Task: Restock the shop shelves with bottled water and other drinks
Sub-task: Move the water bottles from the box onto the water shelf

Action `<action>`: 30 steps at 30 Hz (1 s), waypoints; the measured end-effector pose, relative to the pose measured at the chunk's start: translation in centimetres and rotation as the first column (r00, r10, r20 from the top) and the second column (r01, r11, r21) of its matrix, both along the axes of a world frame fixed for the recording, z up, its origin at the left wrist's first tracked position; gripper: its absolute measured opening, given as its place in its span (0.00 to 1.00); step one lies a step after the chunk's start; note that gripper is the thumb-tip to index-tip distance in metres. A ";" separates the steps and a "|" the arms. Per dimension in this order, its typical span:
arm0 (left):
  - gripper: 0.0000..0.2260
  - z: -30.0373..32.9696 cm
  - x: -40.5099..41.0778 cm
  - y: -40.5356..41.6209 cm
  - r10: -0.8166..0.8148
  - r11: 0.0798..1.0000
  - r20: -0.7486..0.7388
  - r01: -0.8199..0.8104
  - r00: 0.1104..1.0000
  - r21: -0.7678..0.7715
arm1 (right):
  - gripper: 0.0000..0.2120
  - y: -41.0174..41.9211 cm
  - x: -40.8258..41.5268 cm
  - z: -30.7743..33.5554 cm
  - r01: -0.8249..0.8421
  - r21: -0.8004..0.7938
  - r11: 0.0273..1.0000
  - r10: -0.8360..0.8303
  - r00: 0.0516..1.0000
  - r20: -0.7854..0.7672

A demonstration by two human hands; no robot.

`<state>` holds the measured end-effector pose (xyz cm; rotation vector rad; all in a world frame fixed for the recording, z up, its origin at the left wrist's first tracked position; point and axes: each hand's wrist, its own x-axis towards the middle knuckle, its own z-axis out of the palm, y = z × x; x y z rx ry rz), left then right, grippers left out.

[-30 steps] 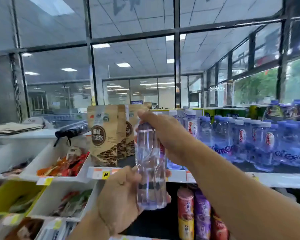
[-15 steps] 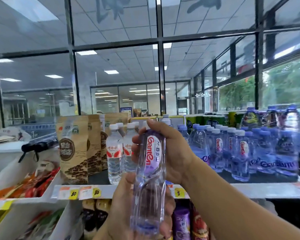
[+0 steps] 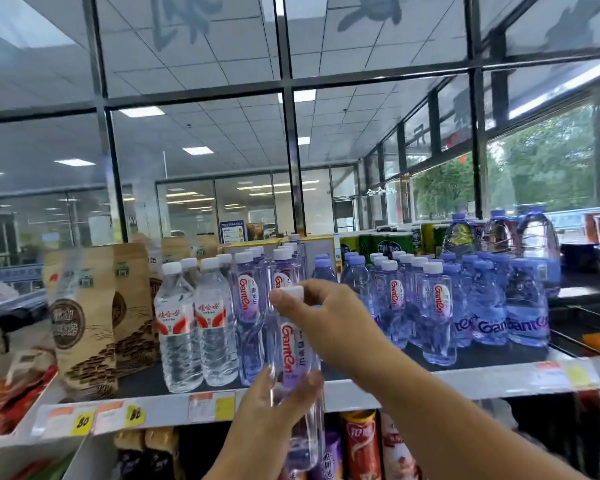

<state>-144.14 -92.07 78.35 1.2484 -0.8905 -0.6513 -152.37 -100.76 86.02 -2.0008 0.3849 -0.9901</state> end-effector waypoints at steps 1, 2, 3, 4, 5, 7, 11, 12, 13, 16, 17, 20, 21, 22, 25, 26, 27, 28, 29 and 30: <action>0.38 0.0 -0.3 -0.6 0.044 0.999 0.053 -0.044 0.998 0.008 | 0.17 -0.7 -0.6 0.2 0.047 -0.063 0.997 -0.048 0.999 -0.008; 0.35 0.0 -0.6 -1.4 0.040 0.999 0.084 -0.041 0.996 0.014 | 0.16 -1.4 -1.3 0.5 0.073 -0.115 0.991 -0.078 0.996 -0.032; 0.28 0.5 -1.1 -1.9 0.042 0.999 0.114 -0.045 0.993 0.024 | 0.16 -2.1 -2.0 1.0 0.092 -0.166 0.982 -0.104 0.992 -0.067; 0.21 0.9 -1.5 -2.6 0.026 0.999 0.142 -0.031 0.990 0.032 | 0.17 -3.1 -2.6 1.6 0.113 -0.214 0.970 -0.137 0.985 -0.105; 0.18 1.4 -2.0 -3.4 0.017 0.999 0.167 -0.025 0.986 0.046 | 0.18 -4.0 -3.1 2.2 0.132 -0.260 0.957 -0.170 0.977 -0.130; 0.14 1.9 -2.4 -5.2 -0.010 0.999 0.234 0.000 0.972 0.044 | 0.20 -5.9 -4.1 3.7 0.161 -0.344 0.925 -0.231 0.958 -0.171; 0.14 3.6 -3.3 -9.6 0.009 0.999 0.289 -0.024 0.957 0.049 | 0.19 -9.7 -5.7 6.3 0.161 -0.470 0.868 -0.296 0.927 -0.230; 0.15 4.0 -3.5 -10.8 0.025 0.998 0.306 -0.043 0.952 0.053 | 0.19 -10.8 -6.0 6.8 0.158 -0.495 0.854 -0.310 0.920 -0.242; 0.17 4.2 -3.6 -12.0 0.050 0.996 0.317 -0.071 0.947 0.057 | 0.19 -11.8 -6.2 7.2 0.156 -0.530 0.834 -0.333 0.907 -0.257; 0.23 4.0 -3.9 -15.7 0.080 0.990 0.308 -0.112 0.948 0.089 | 0.19 -14.5 -6.7 8.0 0.135 -0.616 0.776 -0.400 0.861 -0.315; 0.24 3.8 -4.0 -16.5 0.084 0.988 0.307 -0.119 0.948 0.097 | 0.20 -15.3 -6.8 8.1 0.121 -0.633 0.765 -0.412 0.847 -0.335; 0.29 3.0 -4.4 -19.0 0.117 0.974 0.357 -0.177 0.927 0.138 | 0.21 -17.3 -6.9 7.8 0.091 -0.681 0.726 -0.473 0.785 -0.399; 0.32 2.7 -4.5 -19.6 0.136 0.965 0.375 -0.208 0.917 0.158 | 0.21 -17.9 -6.9 7.6 0.086 -0.706 0.703 -0.509 0.755 -0.414; 0.33 2.3 -4.5 -20.2 0.152 0.958 0.386 -0.232 0.910 0.169 | 0.22 -18.4 -6.8 7.3 0.082 -0.731 0.677 -0.543 0.725 -0.422; 0.30 1.4 -4.5 -21.5 0.153 0.947 0.424 -0.255 0.892 0.193 | 0.22 -19.8 -6.6 6.4 0.067 -0.773 0.630 -0.612 0.656 -0.442; 0.29 1.1 -4.4 -21.8 0.148 0.941 0.436 -0.261 0.888 0.213 | 0.22 -20.1 -6.5 6.2 0.065 -0.778 0.625 -0.624 0.641 -0.447; 0.29 1.0 -4.4 -22.1 0.144 0.936 0.447 -0.269 0.883 0.228 | 0.22 -20.5 -6.4 6.0 0.067 -0.779 0.623 -0.633 0.629 -0.452; 0.28 0.8 -4.5 -22.4 0.141 0.935 0.447 -0.267 0.883 0.233 | 0.22 -20.8 -6.4 5.8 0.071 -0.780 0.622 -0.640 0.620 -0.454; 0.25 0.7 -4.5 -22.6 0.138 0.936 0.436 -0.261 0.889 0.235 | 0.22 -21.1 -6.4 5.6 0.075 -0.783 0.617 -0.648 0.614 -0.452; 0.21 0.7 -4.6 -22.7 0.134 0.939 0.422 -0.251 0.897 0.234 | 0.22 -21.3 -6.4 5.5 0.078 -0.788 0.611 -0.656 0.607 -0.448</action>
